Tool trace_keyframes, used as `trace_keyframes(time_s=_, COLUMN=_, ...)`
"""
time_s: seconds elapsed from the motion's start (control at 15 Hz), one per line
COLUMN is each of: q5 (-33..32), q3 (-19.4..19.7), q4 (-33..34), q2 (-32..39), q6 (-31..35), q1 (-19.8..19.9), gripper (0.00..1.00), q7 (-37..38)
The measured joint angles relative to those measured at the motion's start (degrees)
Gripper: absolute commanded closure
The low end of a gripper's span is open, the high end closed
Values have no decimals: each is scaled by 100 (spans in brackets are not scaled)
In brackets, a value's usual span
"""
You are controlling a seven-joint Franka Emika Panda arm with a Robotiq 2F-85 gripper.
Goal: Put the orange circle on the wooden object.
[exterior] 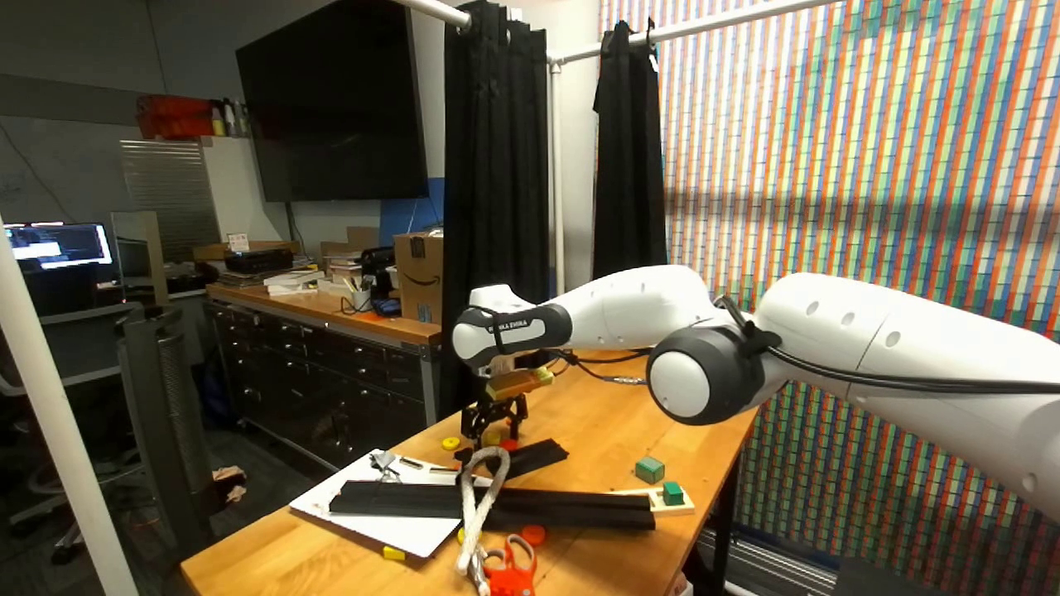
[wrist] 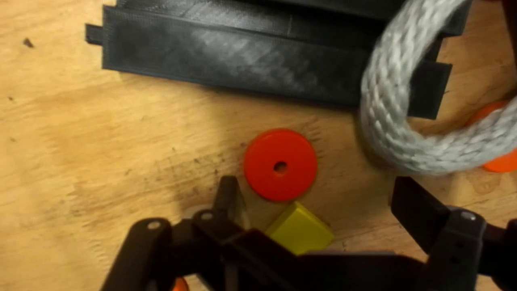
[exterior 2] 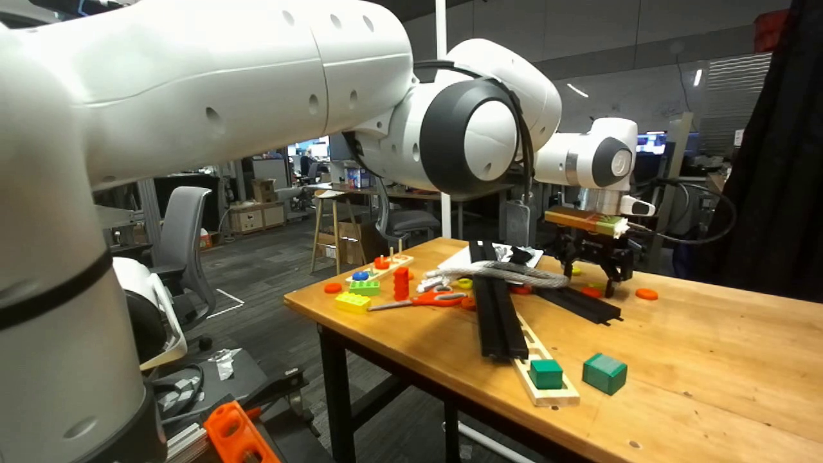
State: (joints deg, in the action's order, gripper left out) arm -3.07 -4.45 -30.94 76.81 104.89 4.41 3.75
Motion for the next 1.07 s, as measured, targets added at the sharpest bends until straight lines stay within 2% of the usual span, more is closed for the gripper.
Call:
trace_keyframes(time_s=0.67, q5=-28, q3=292, q4=-1, q2=-16, q6=-131, q1=-15, gripper=0, q7=508)
trace_keyframes(time_s=0.73, q5=-28, q3=310, q4=-2, q2=-24, q6=-175, q1=-14, gripper=25, q7=512)
trace_keyframes(time_s=0.8, q5=-28, q3=321, q4=-3, q2=-33, q6=-216, q1=-13, gripper=26, q7=512)
trace_keyframes(time_s=0.87, q5=-28, q3=326, q4=-3, q2=-39, q6=-238, q1=-13, gripper=32, q7=512)
trace_keyframes(time_s=1.07, q5=-28, q3=326, q4=-3, q2=-75, q6=-259, q1=-35, gripper=58, q7=512)
